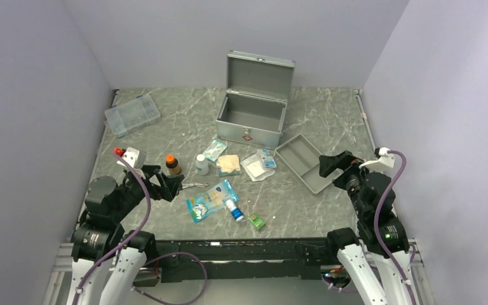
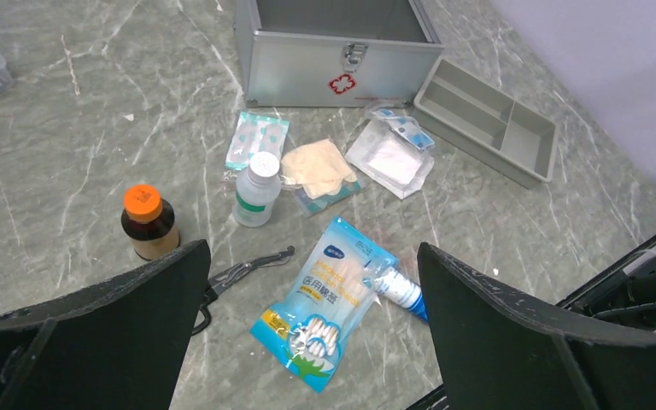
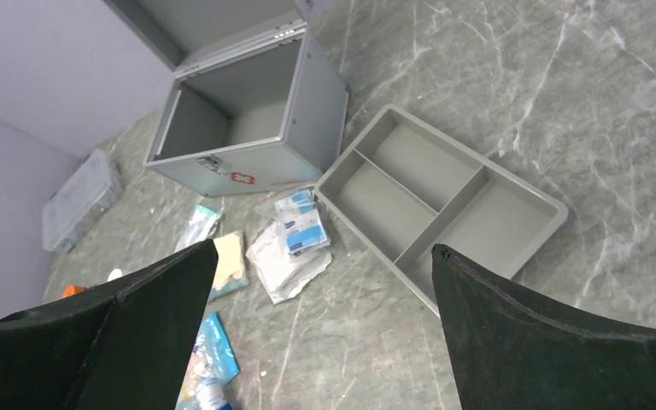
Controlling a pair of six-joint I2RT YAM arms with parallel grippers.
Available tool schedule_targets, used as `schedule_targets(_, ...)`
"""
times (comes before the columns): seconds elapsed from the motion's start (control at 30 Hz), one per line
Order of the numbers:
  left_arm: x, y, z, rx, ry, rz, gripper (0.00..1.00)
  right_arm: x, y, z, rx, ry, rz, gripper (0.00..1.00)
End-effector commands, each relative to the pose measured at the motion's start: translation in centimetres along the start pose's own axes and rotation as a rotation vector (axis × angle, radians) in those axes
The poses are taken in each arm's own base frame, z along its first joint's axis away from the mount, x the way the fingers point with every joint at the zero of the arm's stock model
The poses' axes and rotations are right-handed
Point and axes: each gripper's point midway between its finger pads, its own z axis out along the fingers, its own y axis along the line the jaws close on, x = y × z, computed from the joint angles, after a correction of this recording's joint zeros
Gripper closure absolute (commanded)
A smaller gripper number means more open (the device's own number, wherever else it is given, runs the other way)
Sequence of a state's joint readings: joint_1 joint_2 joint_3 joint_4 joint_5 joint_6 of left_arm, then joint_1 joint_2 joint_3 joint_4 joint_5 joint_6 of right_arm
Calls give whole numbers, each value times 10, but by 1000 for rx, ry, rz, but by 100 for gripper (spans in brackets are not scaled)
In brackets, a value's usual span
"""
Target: Organize the medicine kit
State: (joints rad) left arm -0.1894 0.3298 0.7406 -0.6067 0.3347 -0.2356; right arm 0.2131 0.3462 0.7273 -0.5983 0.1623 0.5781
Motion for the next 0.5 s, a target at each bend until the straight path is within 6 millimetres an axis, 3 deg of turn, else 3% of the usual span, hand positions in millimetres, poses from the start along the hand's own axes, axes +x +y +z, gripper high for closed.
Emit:
schedule_targets(0.0, -10, 4, -2, -30, -47, -9, 1, 0, 1, -3, 0, 22, -36, 0)
schedule_targets(0.23, -10, 8, -5, -64, -55, -20, 1, -1, 8, -8, -66, -1, -68, 0)
schedule_targets(0.47, -9, 9, -4, -68, -50, -26, 1, 10, 19, 3, -109, 76, -92, 0)
